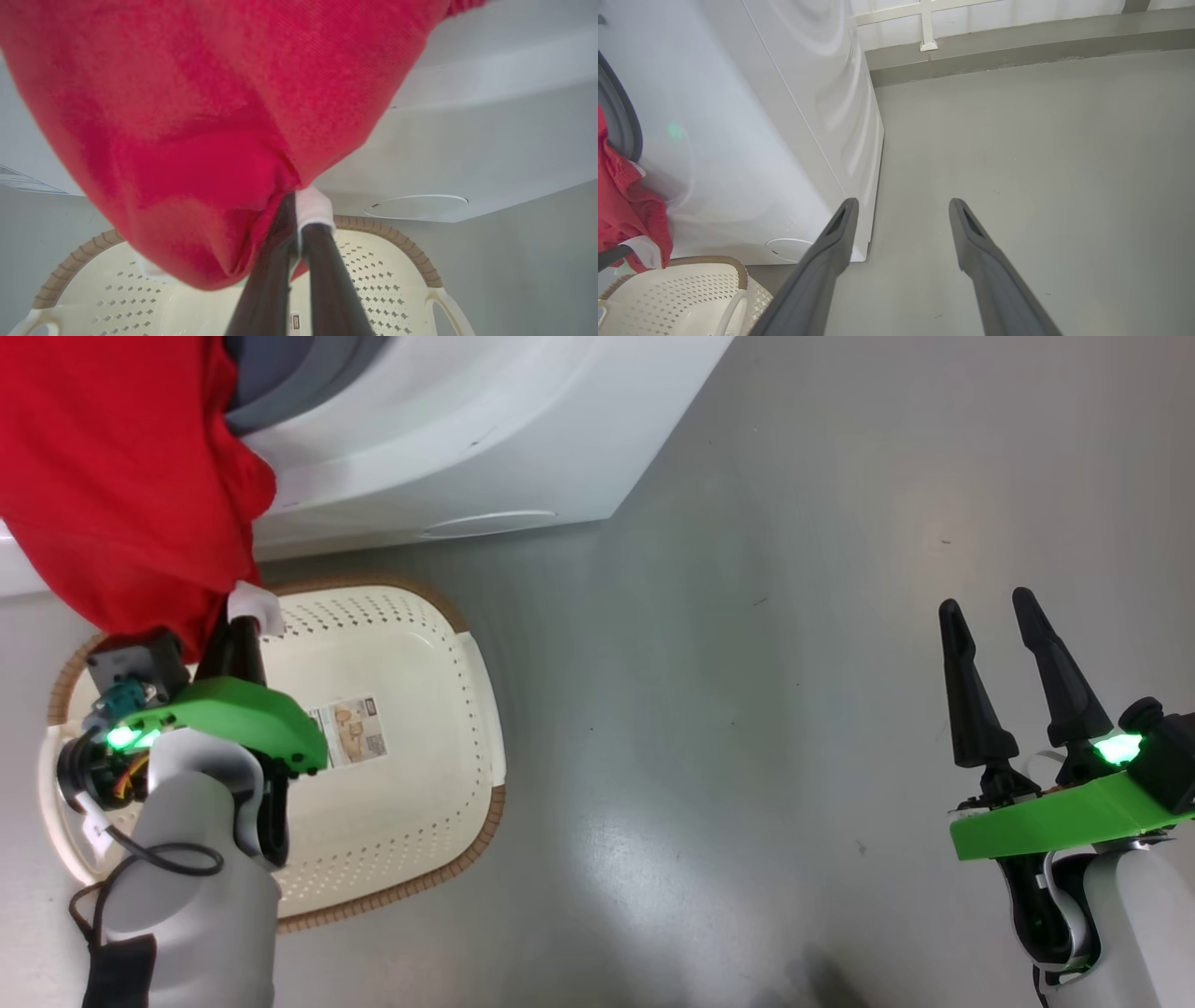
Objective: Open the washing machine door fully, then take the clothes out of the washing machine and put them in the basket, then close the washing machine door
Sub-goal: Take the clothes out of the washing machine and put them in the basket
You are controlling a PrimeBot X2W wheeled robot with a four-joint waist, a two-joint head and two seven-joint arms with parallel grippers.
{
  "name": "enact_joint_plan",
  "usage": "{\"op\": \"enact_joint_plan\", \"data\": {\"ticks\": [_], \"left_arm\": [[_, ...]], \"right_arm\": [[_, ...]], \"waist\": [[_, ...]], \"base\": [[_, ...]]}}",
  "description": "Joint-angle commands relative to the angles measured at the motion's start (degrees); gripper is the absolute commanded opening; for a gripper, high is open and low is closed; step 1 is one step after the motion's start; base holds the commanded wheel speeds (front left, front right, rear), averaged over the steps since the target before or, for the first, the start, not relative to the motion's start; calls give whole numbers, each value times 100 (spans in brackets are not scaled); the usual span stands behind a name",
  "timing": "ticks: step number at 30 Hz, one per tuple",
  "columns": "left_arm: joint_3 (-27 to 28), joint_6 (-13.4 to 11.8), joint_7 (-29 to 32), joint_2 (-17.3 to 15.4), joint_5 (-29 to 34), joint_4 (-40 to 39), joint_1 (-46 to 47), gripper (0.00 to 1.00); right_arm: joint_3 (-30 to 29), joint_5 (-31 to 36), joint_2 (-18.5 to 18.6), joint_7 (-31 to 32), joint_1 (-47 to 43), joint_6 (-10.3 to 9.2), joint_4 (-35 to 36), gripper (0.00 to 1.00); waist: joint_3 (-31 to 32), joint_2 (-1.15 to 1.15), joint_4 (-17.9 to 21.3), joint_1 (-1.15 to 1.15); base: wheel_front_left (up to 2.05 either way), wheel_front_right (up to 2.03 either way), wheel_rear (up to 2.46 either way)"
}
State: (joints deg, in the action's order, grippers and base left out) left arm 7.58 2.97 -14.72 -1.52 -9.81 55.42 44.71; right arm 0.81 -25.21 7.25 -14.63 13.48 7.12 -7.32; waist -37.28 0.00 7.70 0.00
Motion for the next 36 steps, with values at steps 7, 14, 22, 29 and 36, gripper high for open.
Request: {"op": "enact_joint_plan", "data": {"ticks": [7, 14, 22, 29, 36], "left_arm": [[249, 45, -28, -146, 70, -479, -337, 78], [156, 138, -28, -138, -155, -921, -670, 100], [-20, 158, -28, -137, -449, -1569, -1113, 100], [-204, 130, -28, -136, -605, -2422, -1612, 100], [-302, 50, -28, -136, -666, -3438, -2209, 100]], "right_arm": [[88, -55, 80, -37, -58, 36, 141, 100], [42, -32, 107, -37, -98, 36, 136, 100], [14, -17, 137, -37, -137, 36, 139, 100], [-10, -15, 172, -37, -166, 36, 164, 100], [-20, -12, 200, -37, -187, 36, 169, 100]], "waist": [[99, 0, -98, 0], [217, 0, -229, 0], [304, 0, -358, 0], [315, 0, -449, 0], [345, 0, -486, 0]], "base": [[0, 0, 0], [0, 0, 0], [0, 0, 0], [0, 0, 0], [0, 0, 0]]}}
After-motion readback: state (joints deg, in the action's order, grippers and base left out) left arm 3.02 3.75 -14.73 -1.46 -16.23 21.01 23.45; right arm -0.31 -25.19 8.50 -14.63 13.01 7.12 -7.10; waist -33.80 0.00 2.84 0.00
